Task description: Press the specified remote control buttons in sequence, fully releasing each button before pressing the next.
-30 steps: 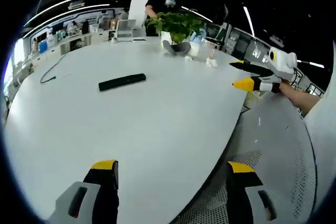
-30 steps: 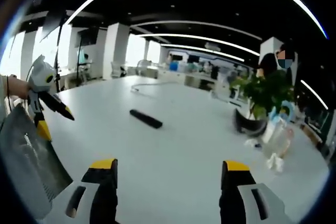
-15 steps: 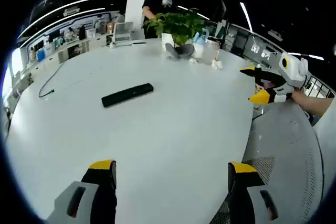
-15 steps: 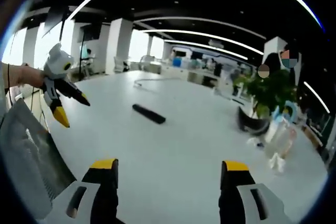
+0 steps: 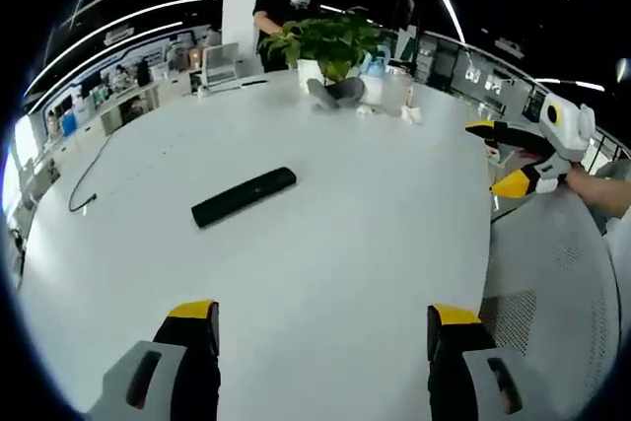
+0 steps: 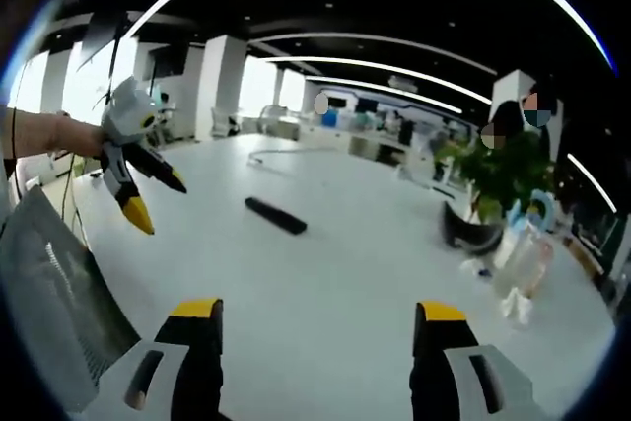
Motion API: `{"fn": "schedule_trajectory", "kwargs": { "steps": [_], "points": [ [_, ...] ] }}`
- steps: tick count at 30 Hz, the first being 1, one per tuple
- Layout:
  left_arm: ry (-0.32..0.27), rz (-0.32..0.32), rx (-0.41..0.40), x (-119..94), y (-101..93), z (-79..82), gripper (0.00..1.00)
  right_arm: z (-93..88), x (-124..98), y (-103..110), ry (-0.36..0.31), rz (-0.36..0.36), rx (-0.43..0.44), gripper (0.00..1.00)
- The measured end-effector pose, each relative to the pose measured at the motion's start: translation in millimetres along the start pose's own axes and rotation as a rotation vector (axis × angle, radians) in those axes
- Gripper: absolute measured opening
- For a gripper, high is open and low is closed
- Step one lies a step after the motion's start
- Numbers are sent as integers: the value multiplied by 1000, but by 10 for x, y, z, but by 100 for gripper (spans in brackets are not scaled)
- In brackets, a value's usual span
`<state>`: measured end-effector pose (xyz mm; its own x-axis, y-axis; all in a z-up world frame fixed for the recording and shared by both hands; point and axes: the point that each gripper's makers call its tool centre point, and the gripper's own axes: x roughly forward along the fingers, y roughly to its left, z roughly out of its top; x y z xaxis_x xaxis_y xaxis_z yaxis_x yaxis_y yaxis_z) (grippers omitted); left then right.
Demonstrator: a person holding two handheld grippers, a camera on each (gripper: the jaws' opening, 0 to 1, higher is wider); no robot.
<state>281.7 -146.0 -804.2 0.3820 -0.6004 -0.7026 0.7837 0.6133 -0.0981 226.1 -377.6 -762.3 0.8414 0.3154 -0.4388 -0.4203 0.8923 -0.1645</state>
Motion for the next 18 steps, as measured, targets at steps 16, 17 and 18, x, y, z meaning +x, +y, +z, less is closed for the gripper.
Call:
{"fn": "schedule_trajectory", "kwargs": {
  "steps": [16,17,18],
  "points": [
    [-40,-20,-113,206,-31,36,88,-24,-5,0,9,5,-4,74],
    [-41,-22,-115,211,-28,41,88,-27,-4,6,11,7,-4,74],
    [-39,-24,-113,217,-24,44,88,-30,-3,10,14,8,-5,74]
  ]
}}
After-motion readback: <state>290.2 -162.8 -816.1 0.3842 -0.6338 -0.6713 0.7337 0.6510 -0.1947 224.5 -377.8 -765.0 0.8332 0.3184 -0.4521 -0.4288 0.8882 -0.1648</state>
